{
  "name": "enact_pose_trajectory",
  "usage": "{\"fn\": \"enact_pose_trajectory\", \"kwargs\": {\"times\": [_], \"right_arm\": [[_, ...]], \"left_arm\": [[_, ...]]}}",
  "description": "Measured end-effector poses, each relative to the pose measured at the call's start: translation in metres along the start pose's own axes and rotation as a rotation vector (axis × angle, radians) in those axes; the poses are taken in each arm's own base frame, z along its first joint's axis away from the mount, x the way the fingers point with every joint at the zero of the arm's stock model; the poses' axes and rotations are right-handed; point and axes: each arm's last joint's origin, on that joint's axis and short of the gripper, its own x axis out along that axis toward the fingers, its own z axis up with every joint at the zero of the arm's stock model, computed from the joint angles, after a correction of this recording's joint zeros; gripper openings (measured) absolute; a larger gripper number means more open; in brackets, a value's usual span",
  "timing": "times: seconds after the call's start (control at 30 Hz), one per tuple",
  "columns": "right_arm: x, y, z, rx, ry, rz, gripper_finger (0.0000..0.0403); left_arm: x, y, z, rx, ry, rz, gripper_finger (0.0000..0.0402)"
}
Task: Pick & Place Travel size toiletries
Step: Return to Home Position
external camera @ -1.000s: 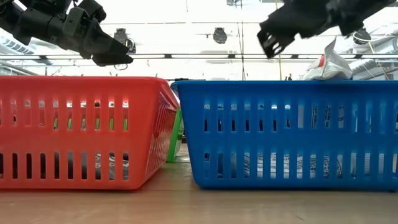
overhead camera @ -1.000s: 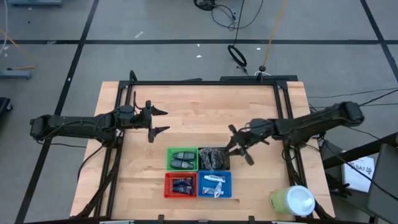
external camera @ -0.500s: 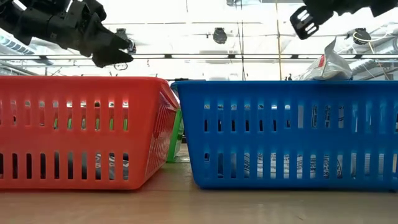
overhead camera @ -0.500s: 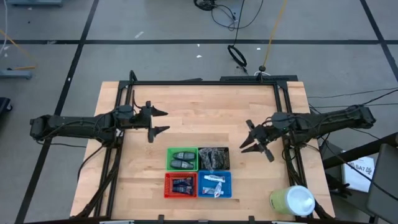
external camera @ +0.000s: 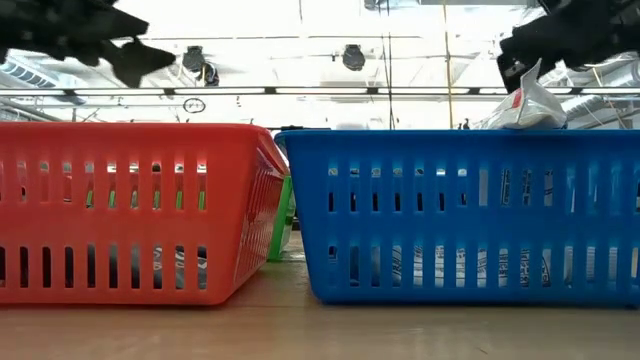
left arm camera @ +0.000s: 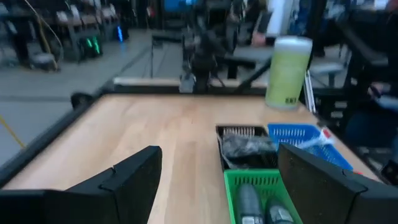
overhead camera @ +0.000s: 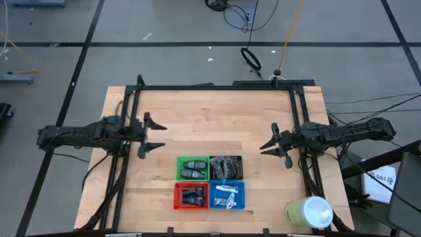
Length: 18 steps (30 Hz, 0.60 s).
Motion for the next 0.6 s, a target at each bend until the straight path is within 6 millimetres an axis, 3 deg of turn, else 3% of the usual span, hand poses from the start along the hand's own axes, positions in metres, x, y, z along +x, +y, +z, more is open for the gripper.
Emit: {"fn": "enact_pose_trajectory", "kwargs": {"times": [0.13,0.4,0.6], "right_arm": [[-0.01,0.0,-0.014,-0.014,-0.138,0.006,0.0071],[-0.026,0.001,-0.02,0.008,-0.192,0.012,0.0071],[-0.028,0.001,-0.028,0.003,-0.185,0.006,0.0071]], "left_arm": [[-0.016,-0.005,-0.013,-0.004,-0.086,-0.009,0.031],[-0.025,-0.005,-0.049,-0.048,-0.111,0.026,0.031],[-0.024,-0.005,-0.053,-0.055,-0.108,0.044,0.031]]}}
